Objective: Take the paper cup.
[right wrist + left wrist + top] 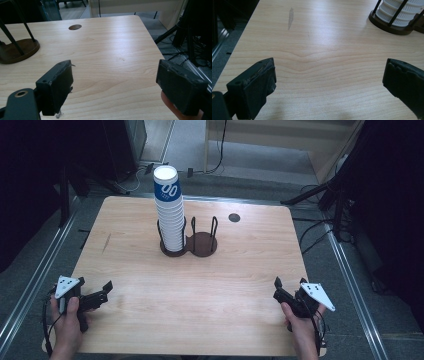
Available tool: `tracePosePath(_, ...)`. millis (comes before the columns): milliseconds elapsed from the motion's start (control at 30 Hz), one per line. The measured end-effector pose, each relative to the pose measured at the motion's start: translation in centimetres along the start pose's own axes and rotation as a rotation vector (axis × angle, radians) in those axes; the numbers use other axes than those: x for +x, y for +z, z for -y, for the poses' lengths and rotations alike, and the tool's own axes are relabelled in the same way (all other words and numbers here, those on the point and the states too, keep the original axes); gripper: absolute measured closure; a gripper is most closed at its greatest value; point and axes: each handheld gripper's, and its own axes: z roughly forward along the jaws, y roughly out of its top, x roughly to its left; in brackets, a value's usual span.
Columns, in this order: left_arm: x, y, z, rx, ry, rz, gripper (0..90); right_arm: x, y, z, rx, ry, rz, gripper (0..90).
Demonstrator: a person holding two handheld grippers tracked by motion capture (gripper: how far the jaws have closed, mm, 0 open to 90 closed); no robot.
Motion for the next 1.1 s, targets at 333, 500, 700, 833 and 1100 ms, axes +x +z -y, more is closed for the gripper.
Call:
tracePosePath(333,0.0,0.1,0.0,0.004,0.003,0.007,0.0,1.6,0.4,-1.0,0.0,-0.039,-0.035,13.8)
tracePosePath(500,0.0,0.1,0.0,0.002,-0.004,0.01,0.0,2.5,0.6,-1.6,-0.005,-0.045,-0.049,13.8)
tracePosePath(700,0.1,0.1,0.0,0.001,-0.006,0.011,0.0,3.9,1.0,-2.6,-0.021,-0.069,-0.095,13.6)
tracePosePath(833,0.1,0.1,0.0,-0.001,-0.005,0.012,0.0,4.5,1.1,-3.2,-0.031,-0.07,-0.105,13.2)
tracePosePath(1100,0.1,0.1,-0.1,-0.002,-0.006,0.012,0.0,6.0,1.4,-4.0,-0.038,-0.091,-0.123,13.2)
